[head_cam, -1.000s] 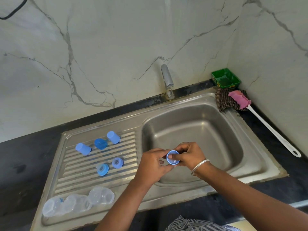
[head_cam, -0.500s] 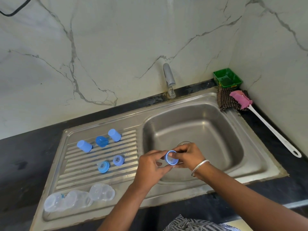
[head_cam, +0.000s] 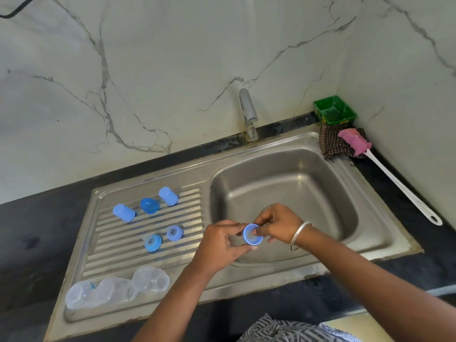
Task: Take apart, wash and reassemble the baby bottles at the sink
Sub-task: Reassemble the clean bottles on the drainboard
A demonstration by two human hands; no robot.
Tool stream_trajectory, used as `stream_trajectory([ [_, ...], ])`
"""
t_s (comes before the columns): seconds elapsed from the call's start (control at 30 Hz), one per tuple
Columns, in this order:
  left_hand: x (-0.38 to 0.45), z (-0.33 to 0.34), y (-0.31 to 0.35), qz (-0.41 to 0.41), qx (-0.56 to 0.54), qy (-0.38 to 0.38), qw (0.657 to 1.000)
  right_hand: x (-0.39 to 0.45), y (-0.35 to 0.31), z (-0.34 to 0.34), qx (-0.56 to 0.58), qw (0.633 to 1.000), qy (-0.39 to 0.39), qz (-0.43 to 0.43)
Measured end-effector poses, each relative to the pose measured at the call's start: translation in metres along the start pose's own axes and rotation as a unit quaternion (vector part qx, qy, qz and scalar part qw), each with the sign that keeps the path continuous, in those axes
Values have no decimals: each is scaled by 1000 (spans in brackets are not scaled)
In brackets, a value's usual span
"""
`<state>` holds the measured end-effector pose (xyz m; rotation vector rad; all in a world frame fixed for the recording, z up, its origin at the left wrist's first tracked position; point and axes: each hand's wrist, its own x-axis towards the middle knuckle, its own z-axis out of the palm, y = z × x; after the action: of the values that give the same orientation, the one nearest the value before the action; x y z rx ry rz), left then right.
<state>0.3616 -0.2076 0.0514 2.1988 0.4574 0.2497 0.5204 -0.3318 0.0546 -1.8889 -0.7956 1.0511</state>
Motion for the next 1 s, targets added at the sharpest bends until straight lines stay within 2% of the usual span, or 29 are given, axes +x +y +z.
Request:
stream_trajectory([
  [0.1,3,-4,0,-4,-11,-41,999,3,-16,-12,-128,988,-74,-46],
  [0.2,3,-4,5,-15,-19,-65,998,7,-31,-22,-186,971,-140,-44],
  [0.37,2,-4,8,-17,-39,-57,997,12,-38,-22,-288,941,-159,-82],
  [0.6,-7,-2,7,-27,-50,-49,997,7,-30,-11,-284,940,-152,-108],
  [0.73,-10,-6,4,-33,-60,-27,997,5,-30,-11,-260,943,-174,-117],
  [1.0,-12,-4,3,-24,-82,-7,996,8,-32,-2,-248,956,-124,-101],
])
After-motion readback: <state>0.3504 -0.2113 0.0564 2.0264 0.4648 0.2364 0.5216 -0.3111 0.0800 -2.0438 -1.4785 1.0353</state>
